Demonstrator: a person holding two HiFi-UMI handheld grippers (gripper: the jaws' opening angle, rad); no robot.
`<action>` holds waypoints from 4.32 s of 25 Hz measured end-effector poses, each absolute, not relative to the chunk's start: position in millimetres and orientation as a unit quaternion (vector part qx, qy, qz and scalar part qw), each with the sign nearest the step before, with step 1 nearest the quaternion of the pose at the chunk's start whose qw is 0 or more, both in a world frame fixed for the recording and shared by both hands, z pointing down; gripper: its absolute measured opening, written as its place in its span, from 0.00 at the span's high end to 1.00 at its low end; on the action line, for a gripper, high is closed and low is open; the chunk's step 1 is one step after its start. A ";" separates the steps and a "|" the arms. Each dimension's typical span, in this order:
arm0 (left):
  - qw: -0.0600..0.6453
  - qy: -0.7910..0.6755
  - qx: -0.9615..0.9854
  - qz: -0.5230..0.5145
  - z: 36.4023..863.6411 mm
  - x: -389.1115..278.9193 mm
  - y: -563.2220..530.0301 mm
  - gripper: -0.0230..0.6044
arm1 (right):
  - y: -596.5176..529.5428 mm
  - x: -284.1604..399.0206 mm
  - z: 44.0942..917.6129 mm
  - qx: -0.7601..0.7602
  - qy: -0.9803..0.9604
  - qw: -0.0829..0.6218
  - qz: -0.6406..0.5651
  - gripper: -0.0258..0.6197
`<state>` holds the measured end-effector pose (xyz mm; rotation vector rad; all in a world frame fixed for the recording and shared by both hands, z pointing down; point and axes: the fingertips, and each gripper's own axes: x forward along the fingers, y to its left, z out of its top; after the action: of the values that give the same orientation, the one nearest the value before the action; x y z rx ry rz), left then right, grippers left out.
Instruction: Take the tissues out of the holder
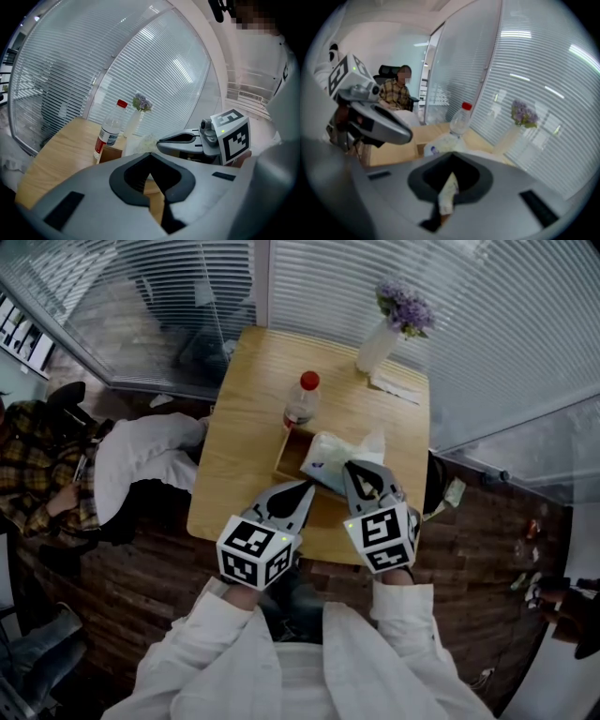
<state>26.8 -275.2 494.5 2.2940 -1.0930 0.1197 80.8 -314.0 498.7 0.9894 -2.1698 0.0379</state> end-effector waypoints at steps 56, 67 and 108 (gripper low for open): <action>0.128 -0.407 0.904 -0.002 365.3 26.6 -277.6 0.95 | -279.0 96.0 351.2 0.503 -0.862 0.038 0.056 0.94; 0.151 -0.415 0.897 -0.007 377.2 21.7 -277.2 0.95 | -272.1 97.7 355.3 0.503 -0.862 0.033 0.059 0.94; 0.164 -0.402 0.901 0.006 388.8 32.2 -267.9 0.95 | -266.6 98.1 368.0 0.499 -0.862 0.051 0.070 0.94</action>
<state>32.2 -267.9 388.8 2.5690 -1.1449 0.0169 98.1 -266.6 368.0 1.5194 -2.6237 0.2144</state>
